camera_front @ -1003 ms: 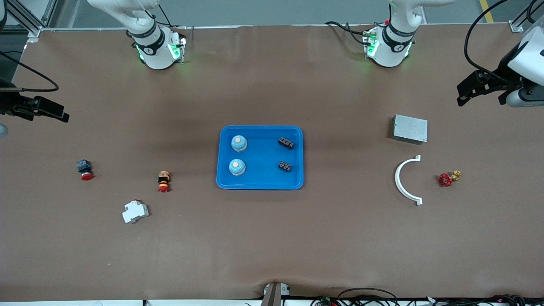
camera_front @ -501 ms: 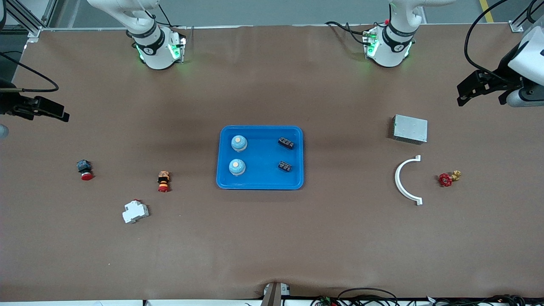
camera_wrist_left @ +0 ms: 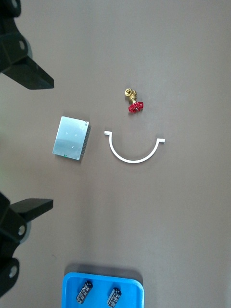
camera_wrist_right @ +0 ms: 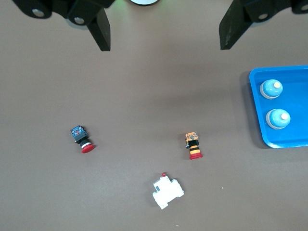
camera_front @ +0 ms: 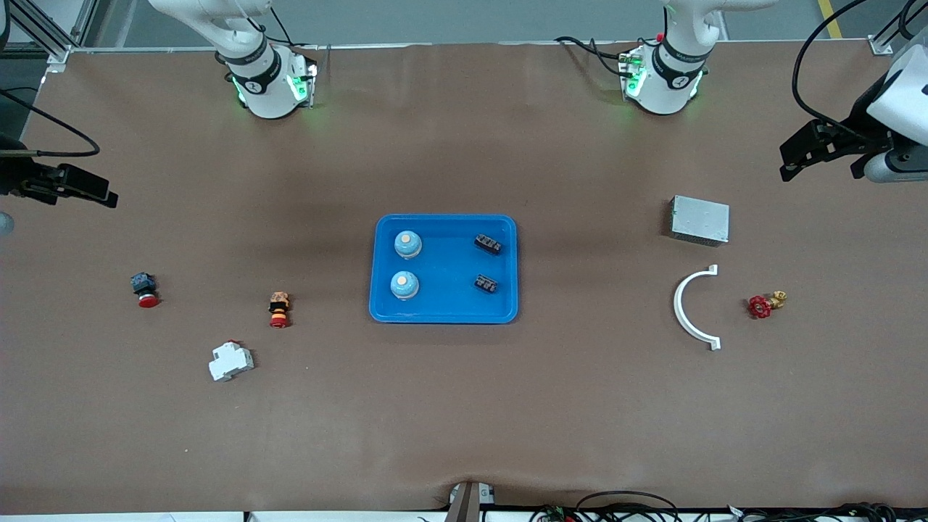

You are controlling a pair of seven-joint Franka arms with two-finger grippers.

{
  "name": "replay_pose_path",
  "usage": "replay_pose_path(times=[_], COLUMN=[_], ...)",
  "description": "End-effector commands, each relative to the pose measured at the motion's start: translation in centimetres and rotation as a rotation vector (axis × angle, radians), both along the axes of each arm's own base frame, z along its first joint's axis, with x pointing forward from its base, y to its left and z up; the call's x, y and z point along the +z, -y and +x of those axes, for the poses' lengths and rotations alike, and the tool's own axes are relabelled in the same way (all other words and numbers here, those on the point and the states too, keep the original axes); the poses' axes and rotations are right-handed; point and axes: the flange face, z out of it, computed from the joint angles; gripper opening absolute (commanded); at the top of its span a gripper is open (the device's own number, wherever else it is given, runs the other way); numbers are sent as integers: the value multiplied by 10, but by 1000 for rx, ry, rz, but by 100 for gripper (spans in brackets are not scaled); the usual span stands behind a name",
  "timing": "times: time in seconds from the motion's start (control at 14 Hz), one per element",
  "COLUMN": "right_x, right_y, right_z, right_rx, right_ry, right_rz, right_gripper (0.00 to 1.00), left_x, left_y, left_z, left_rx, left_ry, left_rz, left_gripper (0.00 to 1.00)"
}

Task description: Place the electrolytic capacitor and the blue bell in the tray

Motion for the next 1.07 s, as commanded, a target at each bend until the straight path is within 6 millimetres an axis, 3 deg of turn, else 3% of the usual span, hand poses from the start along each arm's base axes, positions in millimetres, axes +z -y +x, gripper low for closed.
replay_pose_path(times=[0.0,1.0], right_x=[5,5], right_y=[4,2], right_z=[1,1], right_rx=[-2,1], right_ry=[-2,-1], right_rz=[-17,-17], right_gripper=[100,100], left_x=[7,13], left_y=[1,-1], left_z=[-3,-8], left_rx=[1,2], left_ry=[12,24], left_rz=[-23,-25], left_gripper=[100,100])
